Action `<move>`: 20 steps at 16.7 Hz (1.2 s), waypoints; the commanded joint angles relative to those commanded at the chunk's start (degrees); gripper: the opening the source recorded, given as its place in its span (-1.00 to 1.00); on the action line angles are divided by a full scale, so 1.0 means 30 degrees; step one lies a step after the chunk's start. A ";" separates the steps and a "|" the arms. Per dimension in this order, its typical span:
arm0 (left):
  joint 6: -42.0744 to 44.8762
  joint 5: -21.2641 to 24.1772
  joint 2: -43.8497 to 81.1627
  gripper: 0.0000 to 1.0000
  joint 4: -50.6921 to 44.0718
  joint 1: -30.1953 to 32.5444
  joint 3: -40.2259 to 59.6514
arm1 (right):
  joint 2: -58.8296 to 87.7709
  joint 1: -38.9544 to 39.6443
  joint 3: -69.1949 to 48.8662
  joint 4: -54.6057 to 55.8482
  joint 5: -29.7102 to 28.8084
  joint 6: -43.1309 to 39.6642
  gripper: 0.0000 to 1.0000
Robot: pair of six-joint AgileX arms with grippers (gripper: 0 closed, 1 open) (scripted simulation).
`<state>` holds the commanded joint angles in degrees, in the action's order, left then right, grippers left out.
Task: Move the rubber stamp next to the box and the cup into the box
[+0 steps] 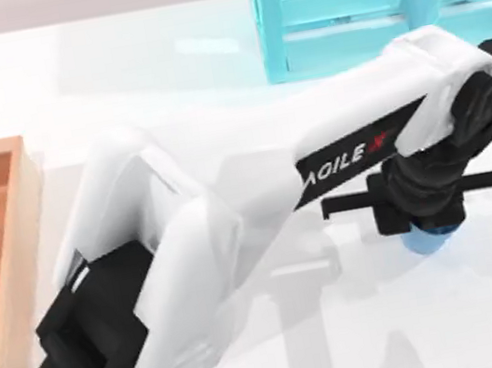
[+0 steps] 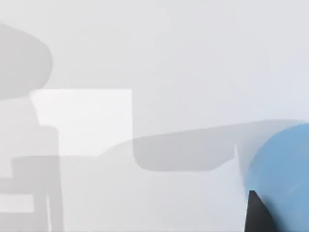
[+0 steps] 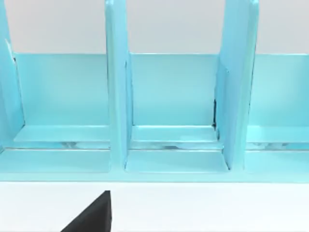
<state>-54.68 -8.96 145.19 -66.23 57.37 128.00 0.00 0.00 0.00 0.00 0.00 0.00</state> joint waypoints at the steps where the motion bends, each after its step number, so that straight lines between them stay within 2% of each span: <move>1: 0.0150 0.0026 -0.0458 -1.00 -0.0069 -0.0173 -0.0419 | 0.0000 0.0000 0.0000 0.0000 0.0000 0.0000 1.00; 9: 0.2168 0.0198 -0.7377 -1.00 -0.1085 -0.2238 -0.5736 | 0.0000 0.0000 0.0000 0.0000 0.0000 0.0000 1.00; 16: 0.2499 0.0314 -0.7957 -1.00 -0.1200 -0.2536 -0.6313 | 0.0000 0.0000 0.0000 0.0000 0.0000 0.0000 1.00; 20: 0.4884 0.1093 -0.9678 -1.00 -0.1059 -0.5114 -0.8268 | 0.0000 0.0000 0.0000 0.0000 0.0000 0.0000 1.00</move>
<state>-40.03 -5.68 116.16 -69.40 42.03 103.20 0.00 0.00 0.00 0.00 0.00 0.00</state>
